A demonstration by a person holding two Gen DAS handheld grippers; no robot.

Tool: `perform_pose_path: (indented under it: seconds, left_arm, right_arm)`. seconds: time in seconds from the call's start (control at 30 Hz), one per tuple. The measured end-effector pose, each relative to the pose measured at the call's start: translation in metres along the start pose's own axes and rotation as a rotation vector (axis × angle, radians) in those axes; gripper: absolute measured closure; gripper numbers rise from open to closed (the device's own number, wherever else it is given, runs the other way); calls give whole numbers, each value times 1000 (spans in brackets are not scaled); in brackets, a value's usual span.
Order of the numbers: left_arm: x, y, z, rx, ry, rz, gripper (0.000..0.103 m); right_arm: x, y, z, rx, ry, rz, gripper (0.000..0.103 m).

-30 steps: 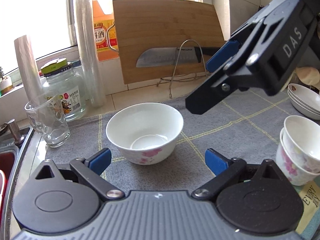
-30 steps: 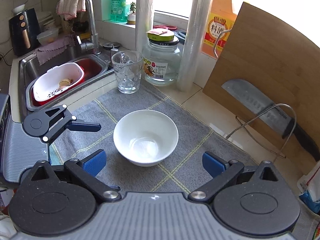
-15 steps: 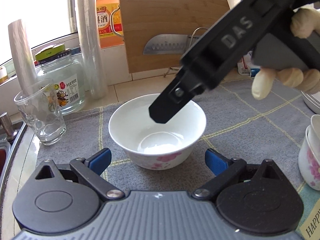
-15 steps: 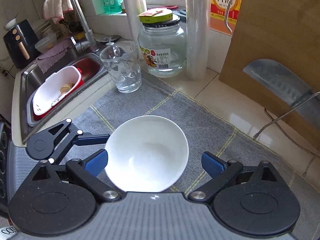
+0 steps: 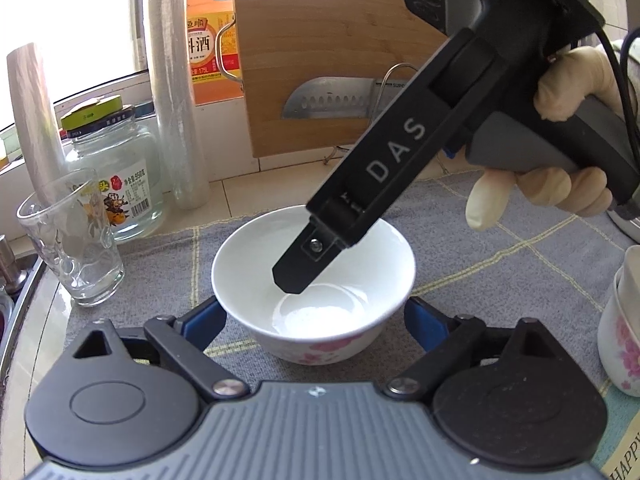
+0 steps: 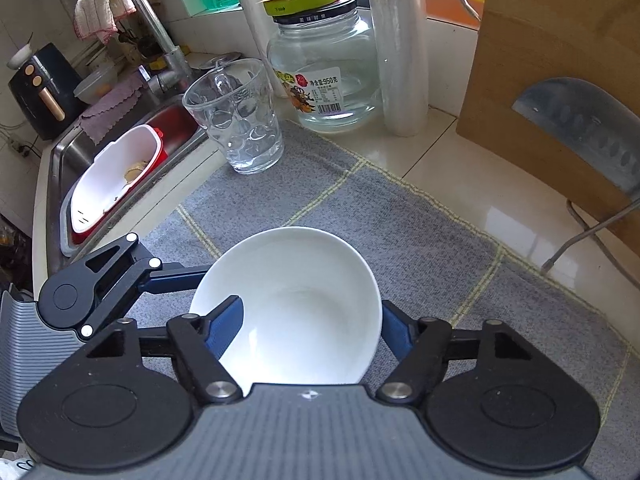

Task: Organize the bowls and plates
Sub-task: 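Lift and carry the bowl with the right tool over the nested bowls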

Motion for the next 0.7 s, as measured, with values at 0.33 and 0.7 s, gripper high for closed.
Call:
perform_pose_path:
  seconds: [0.33, 0.7]
  left_arm:
    - [0, -1, -1, 7, -1, 7, 11]
    - [9, -9, 19, -10, 6, -23, 11]
  right_arm:
    - [0, -1, 3, -6, 4, -20, 27]
    - [-4, 10, 25, 6, -6, -50, 27]
Point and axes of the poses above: each gripper's, at about its wrist camera, not at the fingertips, and z roughly against the way its jaws point, y to its left, x to its top, the point moved 2 cm from there along -z, roughly the way its jaws point, and after that the axes turned 15 degrees about -y, right-handed, at the moved point
